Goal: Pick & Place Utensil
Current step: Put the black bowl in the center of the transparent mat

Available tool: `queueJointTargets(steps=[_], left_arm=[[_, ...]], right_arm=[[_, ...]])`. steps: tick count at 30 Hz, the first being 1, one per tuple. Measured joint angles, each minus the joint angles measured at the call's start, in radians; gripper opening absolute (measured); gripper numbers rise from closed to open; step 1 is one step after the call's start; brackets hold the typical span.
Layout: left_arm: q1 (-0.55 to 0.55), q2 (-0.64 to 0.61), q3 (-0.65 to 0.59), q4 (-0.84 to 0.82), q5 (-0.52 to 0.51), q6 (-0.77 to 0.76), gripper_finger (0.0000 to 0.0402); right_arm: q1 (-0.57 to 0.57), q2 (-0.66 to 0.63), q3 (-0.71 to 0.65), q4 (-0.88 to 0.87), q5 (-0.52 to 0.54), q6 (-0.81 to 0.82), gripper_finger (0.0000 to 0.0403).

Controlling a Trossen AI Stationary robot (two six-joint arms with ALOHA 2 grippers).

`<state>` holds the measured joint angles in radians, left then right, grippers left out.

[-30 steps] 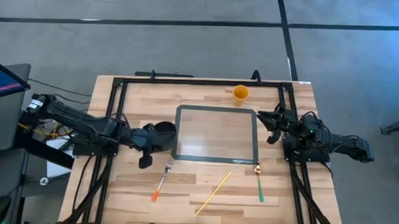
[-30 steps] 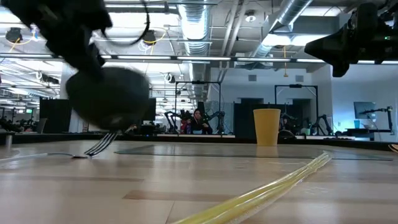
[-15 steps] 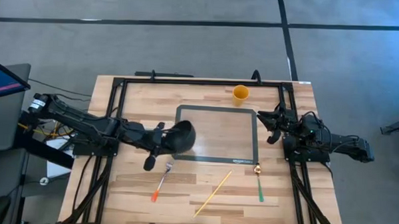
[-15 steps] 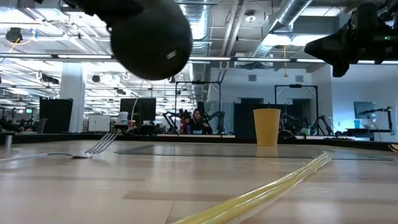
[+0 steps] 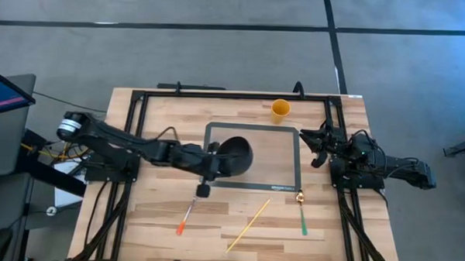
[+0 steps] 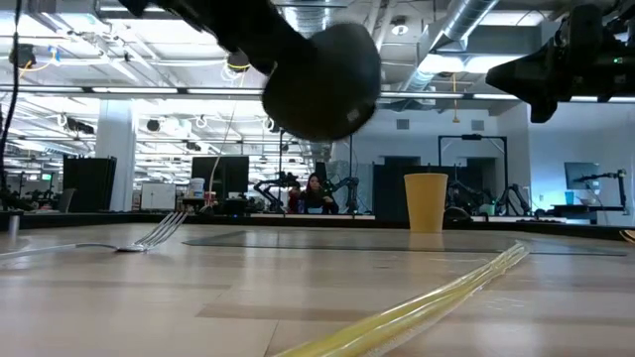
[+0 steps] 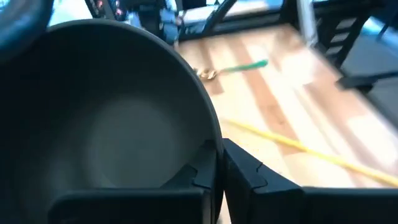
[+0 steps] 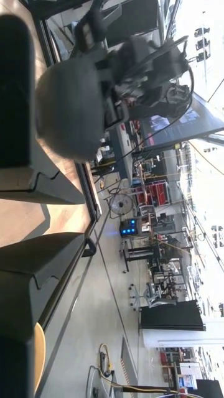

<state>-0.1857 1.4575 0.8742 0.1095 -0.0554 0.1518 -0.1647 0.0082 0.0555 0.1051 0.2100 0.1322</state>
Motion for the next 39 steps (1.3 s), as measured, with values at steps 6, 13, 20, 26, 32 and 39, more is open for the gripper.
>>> queueJointTargets(steps=[6,13,20,26,32,39], left_arm=[[0.056,0.134,0.012,-0.003,-0.003,0.027,0.0020],[0.076,0.214,0.013,0.023,-0.003,0.027,0.0011],[0.076,0.275,0.013,0.058,-0.003,0.028,0.0022],[0.076,0.279,0.013,0.075,-0.003,0.027,0.0016],[0.076,0.278,0.013,0.080,-0.003,0.028,0.0053],[0.075,0.278,0.013,0.096,-0.003,0.028,0.0081]], right_arm=[[0.000,0.000,0.000,-0.001,0.000,0.000,0.0077],[0.000,0.000,0.000,-0.003,0.000,0.000,0.0077],[0.000,0.000,0.000,-0.004,0.000,0.000,0.0077],[0.000,0.000,0.000,-0.009,0.000,0.000,0.0077],[0.000,0.000,0.000,-0.009,0.000,0.000,0.0077],[0.000,0.000,0.000,-0.008,0.000,0.000,0.0077]])
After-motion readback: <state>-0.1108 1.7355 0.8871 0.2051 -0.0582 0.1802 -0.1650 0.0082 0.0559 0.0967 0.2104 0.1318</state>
